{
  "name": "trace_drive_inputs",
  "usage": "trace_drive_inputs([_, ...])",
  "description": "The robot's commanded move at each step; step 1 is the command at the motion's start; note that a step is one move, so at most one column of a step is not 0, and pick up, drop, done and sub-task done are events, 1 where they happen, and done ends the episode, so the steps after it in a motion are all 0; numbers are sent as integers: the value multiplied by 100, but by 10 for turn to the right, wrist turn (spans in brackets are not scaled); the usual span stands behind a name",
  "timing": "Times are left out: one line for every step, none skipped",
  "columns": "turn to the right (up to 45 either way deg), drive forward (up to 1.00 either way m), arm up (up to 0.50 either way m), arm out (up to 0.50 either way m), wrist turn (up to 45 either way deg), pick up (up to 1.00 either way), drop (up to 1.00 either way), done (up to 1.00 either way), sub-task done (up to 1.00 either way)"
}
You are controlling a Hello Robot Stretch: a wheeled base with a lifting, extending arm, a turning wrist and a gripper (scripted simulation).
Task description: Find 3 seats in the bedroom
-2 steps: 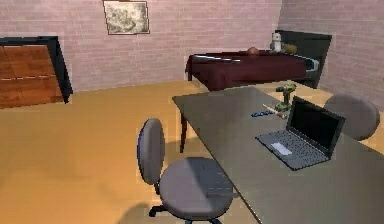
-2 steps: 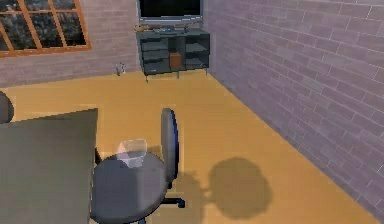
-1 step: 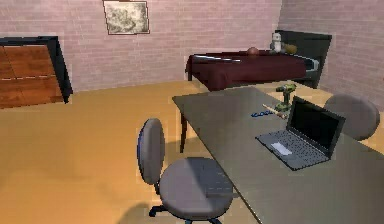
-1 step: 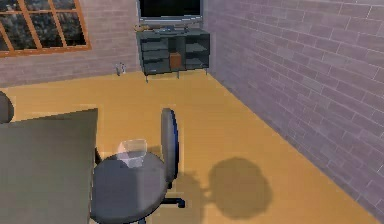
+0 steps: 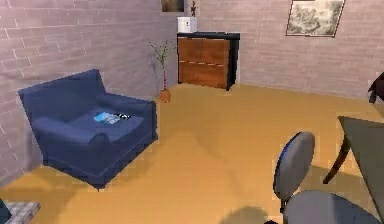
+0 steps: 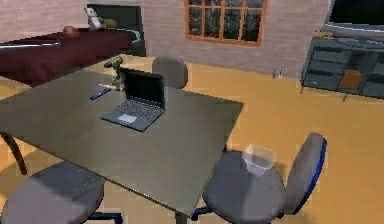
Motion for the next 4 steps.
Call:
trace_drive_inputs([-450, 0, 0, 0, 0, 0, 0, 0, 0])
trace_drive_inputs([-120, 0, 0, 0, 0, 0, 0, 0, 0])
trace_drive_inputs([0, 80, 0, 0, 0, 0, 0, 0, 0])
trace_drive_inputs([420, 0, 0, 0, 0, 0, 0, 0, 0])
